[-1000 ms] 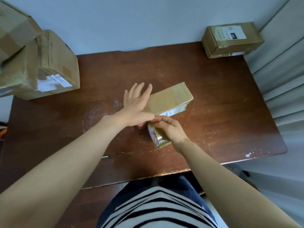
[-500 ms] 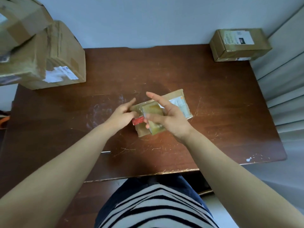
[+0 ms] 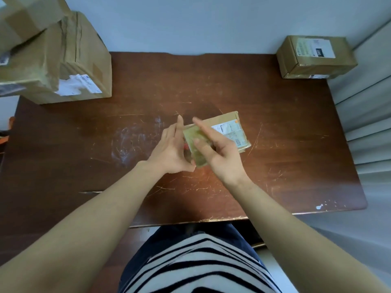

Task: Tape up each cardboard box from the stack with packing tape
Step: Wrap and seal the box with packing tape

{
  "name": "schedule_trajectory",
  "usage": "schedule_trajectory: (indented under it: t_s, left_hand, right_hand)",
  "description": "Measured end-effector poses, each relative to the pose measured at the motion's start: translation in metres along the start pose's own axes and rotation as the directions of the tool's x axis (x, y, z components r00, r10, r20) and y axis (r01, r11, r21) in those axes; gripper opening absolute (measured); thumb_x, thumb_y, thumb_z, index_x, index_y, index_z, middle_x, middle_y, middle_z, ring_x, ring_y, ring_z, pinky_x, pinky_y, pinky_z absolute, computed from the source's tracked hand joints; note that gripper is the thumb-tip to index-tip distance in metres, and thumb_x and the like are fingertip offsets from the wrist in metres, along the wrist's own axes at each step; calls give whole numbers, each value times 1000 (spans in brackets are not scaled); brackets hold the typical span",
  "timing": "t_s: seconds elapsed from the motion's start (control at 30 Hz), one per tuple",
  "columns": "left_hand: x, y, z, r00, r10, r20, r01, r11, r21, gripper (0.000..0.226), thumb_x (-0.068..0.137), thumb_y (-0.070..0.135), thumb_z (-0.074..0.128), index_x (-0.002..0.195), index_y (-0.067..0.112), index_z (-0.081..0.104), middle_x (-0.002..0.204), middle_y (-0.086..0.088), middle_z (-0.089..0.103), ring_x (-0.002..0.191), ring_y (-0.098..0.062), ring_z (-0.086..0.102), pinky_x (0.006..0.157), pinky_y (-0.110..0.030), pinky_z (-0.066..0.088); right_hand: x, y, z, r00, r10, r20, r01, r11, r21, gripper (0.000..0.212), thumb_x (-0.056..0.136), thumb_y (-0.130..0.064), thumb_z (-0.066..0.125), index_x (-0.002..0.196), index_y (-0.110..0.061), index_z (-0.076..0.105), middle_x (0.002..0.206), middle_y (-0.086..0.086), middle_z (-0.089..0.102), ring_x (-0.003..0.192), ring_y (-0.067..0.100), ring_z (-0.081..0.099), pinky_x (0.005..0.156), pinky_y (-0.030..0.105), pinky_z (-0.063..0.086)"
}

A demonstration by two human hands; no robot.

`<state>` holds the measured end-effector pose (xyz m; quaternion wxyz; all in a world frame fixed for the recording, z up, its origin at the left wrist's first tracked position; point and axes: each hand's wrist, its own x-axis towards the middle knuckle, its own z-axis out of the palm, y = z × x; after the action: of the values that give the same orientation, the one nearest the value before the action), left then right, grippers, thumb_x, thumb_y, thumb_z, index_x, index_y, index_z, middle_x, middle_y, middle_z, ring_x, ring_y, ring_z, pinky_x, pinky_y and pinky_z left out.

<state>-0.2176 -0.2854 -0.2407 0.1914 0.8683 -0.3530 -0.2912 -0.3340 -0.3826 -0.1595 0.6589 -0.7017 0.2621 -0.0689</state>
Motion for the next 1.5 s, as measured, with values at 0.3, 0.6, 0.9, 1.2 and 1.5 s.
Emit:
schedule_trajectory:
  t_s: [0.3, 0.6, 0.9, 1.2, 1.5]
  left_hand:
    - [3, 13, -12, 995, -84, 50, 80, 993, 84, 149, 50, 61, 83, 150, 15, -18, 150, 1, 13, 140, -20, 11, 103, -44, 38]
    - [4, 16, -18, 990, -64, 125, 42, 985, 168, 144, 57, 33, 84, 146, 13, -27, 150, -1, 8, 140, -24, 5, 107, -35, 30]
    - [22, 48, -9, 991, 31, -127, 12, 945, 327, 81, 96, 58, 22, 151, 10, -12, 159, -6, -17, 146, -19, -18, 119, -35, -9]
    - [19, 48, 25, 985, 54, -164, 33, 874, 486, 77, 94, 58, 2, 150, 9, -17, 157, -8, -24, 145, -19, -22, 118, -38, -15]
    - [20, 46, 15, 996, 26, 89, -61, 905, 421, 75, 98, 51, 16, 149, 9, -18, 156, -10, -28, 144, -21, -26, 116, -42, -18]
  right_hand:
    - [-55, 24, -2, 941, 327, -92, -319, 944, 85, 13, 93, -16, 61, 91, -24, 71, 64, 5, 66, 45, 23, 61, 50, 36, 49]
    - [-15, 44, 1, 828, 558, -63, -556, 830, 49, 21, 92, -8, 58, 78, -19, 69, 58, 9, 63, 38, 19, 57, 50, 30, 53]
    - [-1, 46, -2, 820, 572, -13, -568, 817, 101, 17, 93, -7, 56, 95, 2, 70, 63, 13, 62, 36, 16, 55, 44, 23, 50]
    - [3, 43, -8, 798, 598, 76, -601, 778, 184, 21, 81, 6, 40, 77, 2, 60, 60, 15, 61, 43, 27, 56, 46, 24, 49]
    - [3, 47, -7, 793, 598, 115, -606, 758, 241, 26, 76, 9, 36, 88, 6, 59, 67, 22, 62, 52, 32, 59, 58, 35, 52]
